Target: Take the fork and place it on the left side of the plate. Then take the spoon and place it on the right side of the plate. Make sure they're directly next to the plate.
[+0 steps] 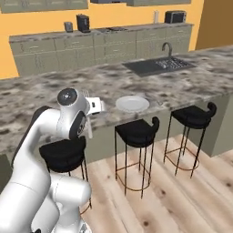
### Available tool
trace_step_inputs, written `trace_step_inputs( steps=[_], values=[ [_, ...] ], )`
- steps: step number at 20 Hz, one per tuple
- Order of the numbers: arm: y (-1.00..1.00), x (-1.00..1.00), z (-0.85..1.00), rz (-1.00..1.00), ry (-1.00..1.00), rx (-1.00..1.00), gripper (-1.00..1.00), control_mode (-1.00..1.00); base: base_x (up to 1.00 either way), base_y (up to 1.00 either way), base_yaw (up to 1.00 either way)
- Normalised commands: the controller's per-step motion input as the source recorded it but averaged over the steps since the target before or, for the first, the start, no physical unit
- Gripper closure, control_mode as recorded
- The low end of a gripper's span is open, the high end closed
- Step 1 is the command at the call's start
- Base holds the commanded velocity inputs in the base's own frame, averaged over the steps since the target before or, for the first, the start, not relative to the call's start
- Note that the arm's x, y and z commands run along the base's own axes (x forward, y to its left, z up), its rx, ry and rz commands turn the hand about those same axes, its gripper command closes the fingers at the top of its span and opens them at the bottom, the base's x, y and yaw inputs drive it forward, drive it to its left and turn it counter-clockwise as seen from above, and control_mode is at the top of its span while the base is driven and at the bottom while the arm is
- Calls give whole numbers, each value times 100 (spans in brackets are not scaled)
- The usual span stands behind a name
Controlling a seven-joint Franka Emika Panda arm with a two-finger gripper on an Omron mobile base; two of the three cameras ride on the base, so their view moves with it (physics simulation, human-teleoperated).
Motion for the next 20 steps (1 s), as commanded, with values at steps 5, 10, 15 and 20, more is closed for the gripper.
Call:
trace_step_inputs(
  steps=[5, 10, 15, 20],
  values=[
    [0, 0, 0, 0, 0, 0, 100, 100, 41, -77, 34],
    [0, 0, 0, 0, 0, 0, 100, 100, 59, -75, 29],
    [0, 0, 0, 0, 0, 0, 100, 100, 61, -26, 21],
    [0, 0, 0, 0, 0, 0, 100, 100, 62, -4, 21]
  ],
)
